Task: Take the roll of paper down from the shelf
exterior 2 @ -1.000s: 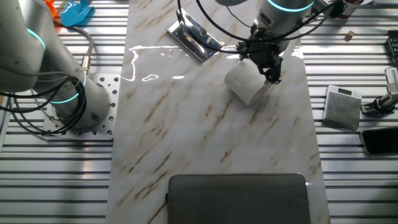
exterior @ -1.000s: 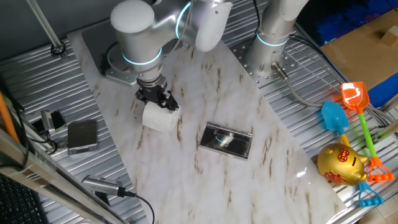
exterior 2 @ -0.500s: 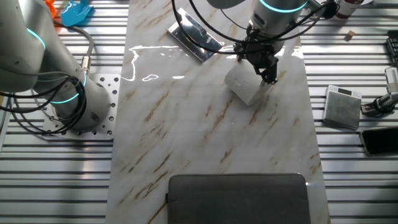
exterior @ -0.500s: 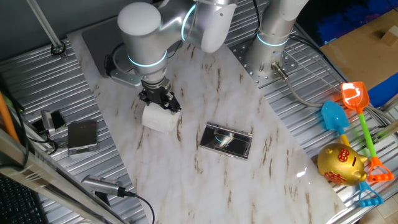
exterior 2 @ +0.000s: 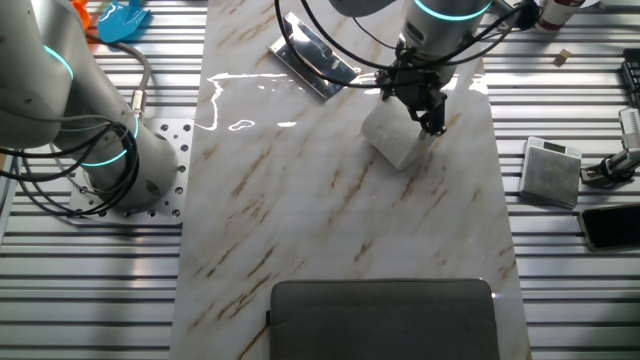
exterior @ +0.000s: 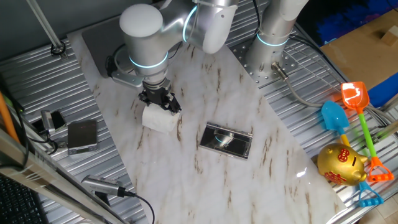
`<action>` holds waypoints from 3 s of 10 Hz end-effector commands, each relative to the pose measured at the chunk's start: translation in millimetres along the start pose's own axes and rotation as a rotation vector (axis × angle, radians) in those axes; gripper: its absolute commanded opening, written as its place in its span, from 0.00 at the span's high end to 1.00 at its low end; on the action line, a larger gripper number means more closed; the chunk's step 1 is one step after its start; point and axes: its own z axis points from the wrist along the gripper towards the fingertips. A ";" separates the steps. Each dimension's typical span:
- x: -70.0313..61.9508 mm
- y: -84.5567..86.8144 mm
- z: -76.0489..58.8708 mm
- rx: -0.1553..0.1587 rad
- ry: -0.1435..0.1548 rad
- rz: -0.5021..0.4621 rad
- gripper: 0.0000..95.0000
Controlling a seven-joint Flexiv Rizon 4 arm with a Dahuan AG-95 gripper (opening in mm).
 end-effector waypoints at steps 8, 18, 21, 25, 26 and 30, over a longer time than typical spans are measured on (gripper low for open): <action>-0.2 0.2 1.4 0.009 -0.001 -0.006 0.00; 1.2 -0.5 -23.3 -0.019 0.009 -0.017 0.00; -1.0 -9.4 -26.2 -0.038 -0.004 -0.030 0.00; -9.0 -43.1 -22.4 -0.059 -0.016 -0.066 0.00; -11.0 -46.9 -21.3 -0.060 -0.016 -0.068 0.00; -14.7 -52.2 -13.2 -0.161 -0.028 0.034 0.20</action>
